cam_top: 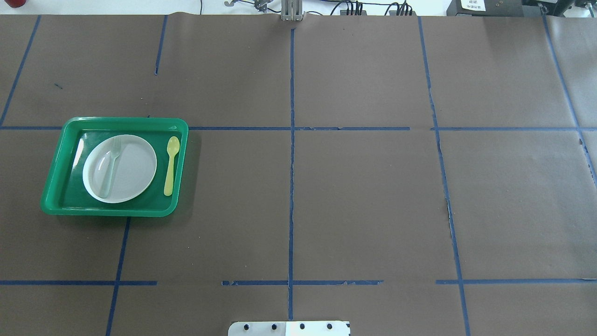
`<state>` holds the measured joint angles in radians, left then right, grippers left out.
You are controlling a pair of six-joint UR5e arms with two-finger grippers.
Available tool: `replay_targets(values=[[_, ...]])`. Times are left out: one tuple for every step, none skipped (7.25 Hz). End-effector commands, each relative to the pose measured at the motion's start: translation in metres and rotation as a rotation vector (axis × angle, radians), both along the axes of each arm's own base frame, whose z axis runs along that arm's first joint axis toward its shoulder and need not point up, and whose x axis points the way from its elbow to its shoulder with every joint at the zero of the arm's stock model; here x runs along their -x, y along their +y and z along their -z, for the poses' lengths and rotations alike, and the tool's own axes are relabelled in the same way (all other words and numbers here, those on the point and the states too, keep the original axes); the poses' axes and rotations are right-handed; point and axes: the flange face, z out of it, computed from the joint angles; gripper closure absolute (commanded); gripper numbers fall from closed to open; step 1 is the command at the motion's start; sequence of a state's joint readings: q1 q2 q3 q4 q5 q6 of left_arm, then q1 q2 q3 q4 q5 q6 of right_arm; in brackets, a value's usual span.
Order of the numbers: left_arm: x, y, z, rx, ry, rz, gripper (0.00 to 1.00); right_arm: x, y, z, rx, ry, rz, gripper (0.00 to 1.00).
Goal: Place fork
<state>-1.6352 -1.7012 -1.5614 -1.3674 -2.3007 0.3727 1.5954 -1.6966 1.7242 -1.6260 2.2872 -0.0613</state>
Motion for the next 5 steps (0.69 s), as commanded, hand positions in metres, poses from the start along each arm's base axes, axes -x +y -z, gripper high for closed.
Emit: replay_targets(values=[[0.000, 0.002, -0.002, 0.019, -0.001, 0.005, 0.00, 0.000, 0.000, 0.000, 0.000, 0.000, 0.000, 0.00], [0.000, 0.000, -0.001, 0.009, 0.000, 0.008, 0.00, 0.000, 0.000, 0.000, 0.000, 0.000, 0.000, 0.00], [0.000, 0.000, -0.004, 0.000, -0.006, 0.001, 0.00, 0.000, 0.000, 0.000, 0.001, 0.000, -0.001, 0.00], [-0.001, 0.018, -0.009, -0.032, -0.002, 0.008, 0.00, 0.000, 0.000, 0.000, 0.001, 0.000, -0.001, 0.00], [-0.003, 0.020, 0.001, -0.113, -0.006, 0.037, 0.00, 0.000, 0.000, 0.000, 0.000, 0.000, 0.000, 0.00]])
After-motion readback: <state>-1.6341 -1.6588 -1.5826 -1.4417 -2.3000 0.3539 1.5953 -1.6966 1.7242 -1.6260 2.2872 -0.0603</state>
